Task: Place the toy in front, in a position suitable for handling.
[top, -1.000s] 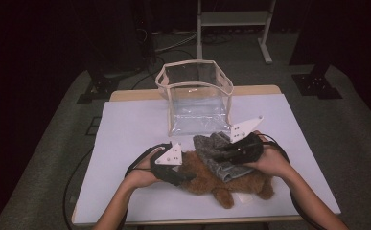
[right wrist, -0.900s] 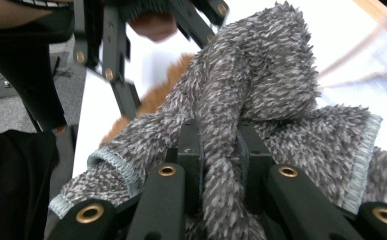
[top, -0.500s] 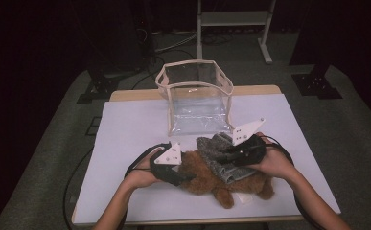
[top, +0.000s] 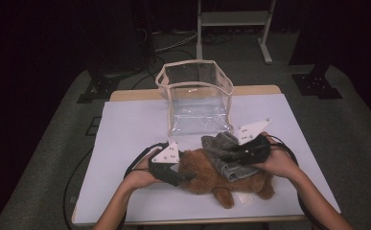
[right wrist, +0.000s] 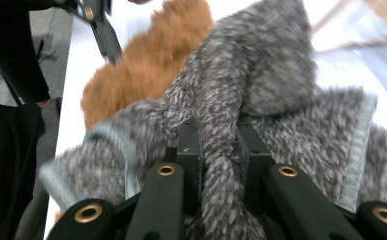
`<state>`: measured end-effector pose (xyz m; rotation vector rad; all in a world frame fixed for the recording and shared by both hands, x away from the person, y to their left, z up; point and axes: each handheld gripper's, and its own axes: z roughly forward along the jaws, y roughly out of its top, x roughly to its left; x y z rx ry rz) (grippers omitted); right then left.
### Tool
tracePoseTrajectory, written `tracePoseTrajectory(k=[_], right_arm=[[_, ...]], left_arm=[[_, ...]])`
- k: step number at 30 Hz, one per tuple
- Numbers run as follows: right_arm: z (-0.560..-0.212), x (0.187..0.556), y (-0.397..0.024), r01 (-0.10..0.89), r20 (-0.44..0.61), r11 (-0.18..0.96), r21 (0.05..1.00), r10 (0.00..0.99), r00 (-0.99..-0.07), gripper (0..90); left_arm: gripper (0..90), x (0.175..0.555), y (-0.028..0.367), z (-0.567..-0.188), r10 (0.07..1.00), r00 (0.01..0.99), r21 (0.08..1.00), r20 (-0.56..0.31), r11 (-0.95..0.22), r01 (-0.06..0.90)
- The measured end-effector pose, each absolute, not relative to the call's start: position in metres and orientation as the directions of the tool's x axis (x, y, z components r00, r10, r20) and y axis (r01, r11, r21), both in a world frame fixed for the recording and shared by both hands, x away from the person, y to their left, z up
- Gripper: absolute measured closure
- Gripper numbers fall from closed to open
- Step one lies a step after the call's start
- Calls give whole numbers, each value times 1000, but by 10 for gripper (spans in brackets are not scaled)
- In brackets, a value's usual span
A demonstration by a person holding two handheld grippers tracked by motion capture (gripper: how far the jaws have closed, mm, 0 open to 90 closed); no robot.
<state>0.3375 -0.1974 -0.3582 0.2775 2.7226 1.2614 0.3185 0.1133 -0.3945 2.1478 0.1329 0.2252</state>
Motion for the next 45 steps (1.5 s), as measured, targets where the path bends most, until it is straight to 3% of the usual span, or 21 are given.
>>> tracePoseTrajectory(k=[9, 19, 23, 32, 45], right_arm=[[-374, 335, -233, 181, 25, 551, 815, 278, -960, 772], [-375, 330, -243, 192, 27, 545, 816, 296, -955, 772], [-378, 329, -248, 204, 43, 528, 824, 301, -953, 772], [-380, 330, -245, 226, 68, 504, 834, 311, -948, 772], [-370, 336, -213, 224, 101, 435, 872, 288, -952, 792]], left_arm=[[167, 323, 128, -409, 227, 974, 841, 13, -529, 112], [65, 326, 115, -426, 233, 967, 812, -106, -541, 220], [65, 328, 108, -428, 223, 967, 814, -123, -535, 226], [357, 330, 112, -415, 239, 965, 877, -113, -433, 210], [416, 326, 117, -365, 219, 976, 910, -20, -399, 108]])
